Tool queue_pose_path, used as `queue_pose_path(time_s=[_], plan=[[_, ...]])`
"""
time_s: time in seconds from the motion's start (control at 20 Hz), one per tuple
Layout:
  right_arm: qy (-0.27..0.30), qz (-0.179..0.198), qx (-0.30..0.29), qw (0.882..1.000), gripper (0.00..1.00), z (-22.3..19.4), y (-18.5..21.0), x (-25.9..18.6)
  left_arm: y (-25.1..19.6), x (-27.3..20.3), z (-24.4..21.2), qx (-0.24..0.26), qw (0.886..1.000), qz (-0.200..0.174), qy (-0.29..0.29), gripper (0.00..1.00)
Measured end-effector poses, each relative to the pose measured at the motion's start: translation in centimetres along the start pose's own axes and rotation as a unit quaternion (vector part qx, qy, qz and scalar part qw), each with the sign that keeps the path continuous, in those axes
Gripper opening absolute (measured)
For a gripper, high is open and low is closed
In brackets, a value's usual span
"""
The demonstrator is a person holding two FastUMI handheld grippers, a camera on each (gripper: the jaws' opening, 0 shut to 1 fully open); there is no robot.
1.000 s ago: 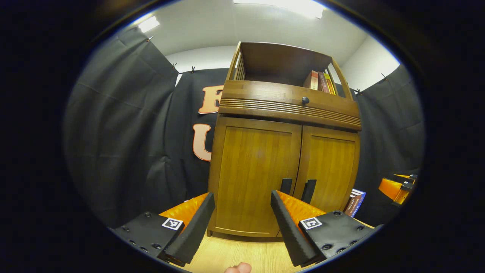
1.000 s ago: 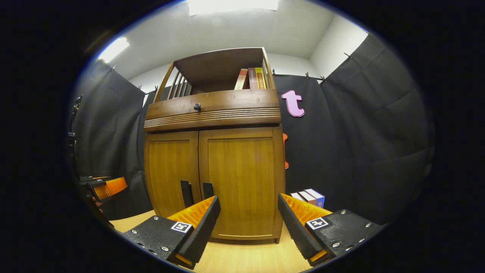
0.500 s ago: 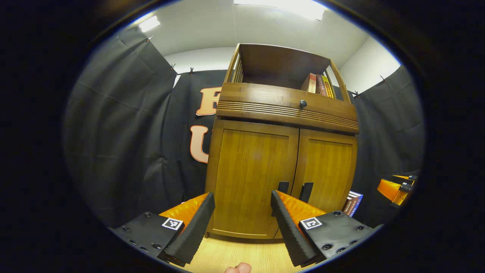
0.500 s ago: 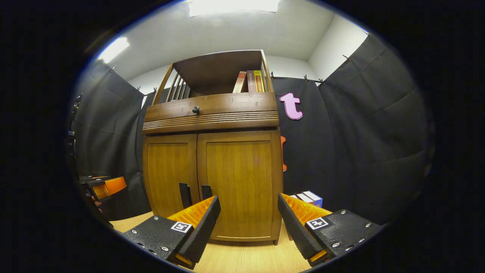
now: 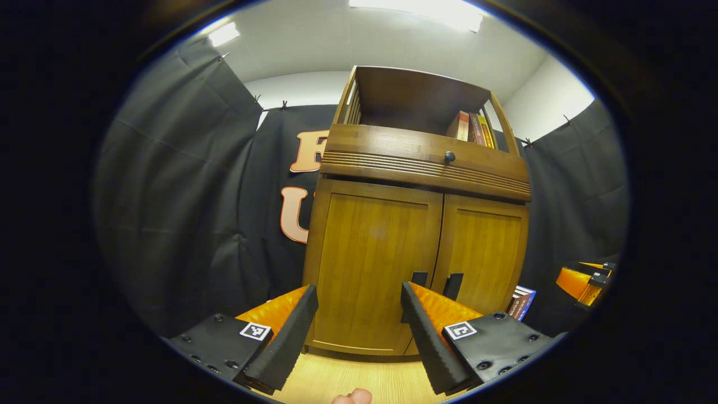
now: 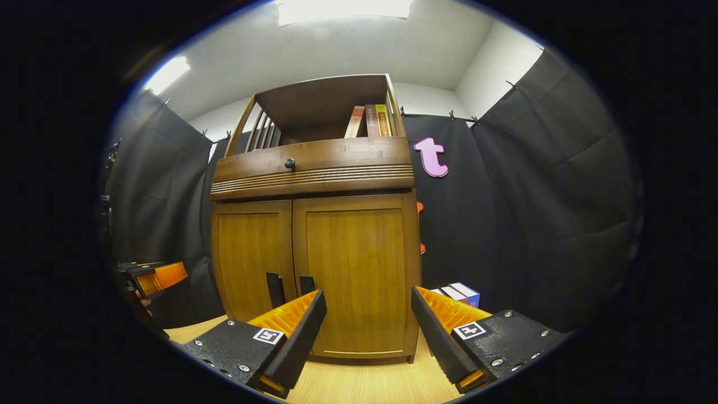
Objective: Open the right door of the double-door shoe cabinet with the right hand, and open the left door with the left hand.
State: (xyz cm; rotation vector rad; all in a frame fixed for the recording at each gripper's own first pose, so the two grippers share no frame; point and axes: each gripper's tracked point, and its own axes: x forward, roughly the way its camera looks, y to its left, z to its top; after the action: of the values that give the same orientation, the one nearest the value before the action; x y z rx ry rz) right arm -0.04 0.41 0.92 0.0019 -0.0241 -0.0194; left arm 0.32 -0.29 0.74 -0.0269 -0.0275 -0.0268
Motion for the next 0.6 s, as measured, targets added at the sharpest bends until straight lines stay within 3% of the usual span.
queue_pose_path(time_s=[0.25, 0.4, 0.6], plan=[[-0.001, 0.008, 0.008, 1.000, 0.94, 0.3, 0.7, 0.3, 0.1, 0.1, 0.2, -0.007, 1.000, -0.002, -0.002, 0.94], [-0.036, -0.004, 0.007, 0.999, 0.94, 2.6, 0.4, 1.0, 0.1, 0.1, 0.2, -0.012, 1.000, -0.005, -0.002, 0.94], [-0.055, 0.027, 0.007, 0.998, 0.94, 5.1, 2.7, 4.0, 0.3, 0.1, 0.0, -0.013, 1.000, 0.000, 0.002, 0.96]])
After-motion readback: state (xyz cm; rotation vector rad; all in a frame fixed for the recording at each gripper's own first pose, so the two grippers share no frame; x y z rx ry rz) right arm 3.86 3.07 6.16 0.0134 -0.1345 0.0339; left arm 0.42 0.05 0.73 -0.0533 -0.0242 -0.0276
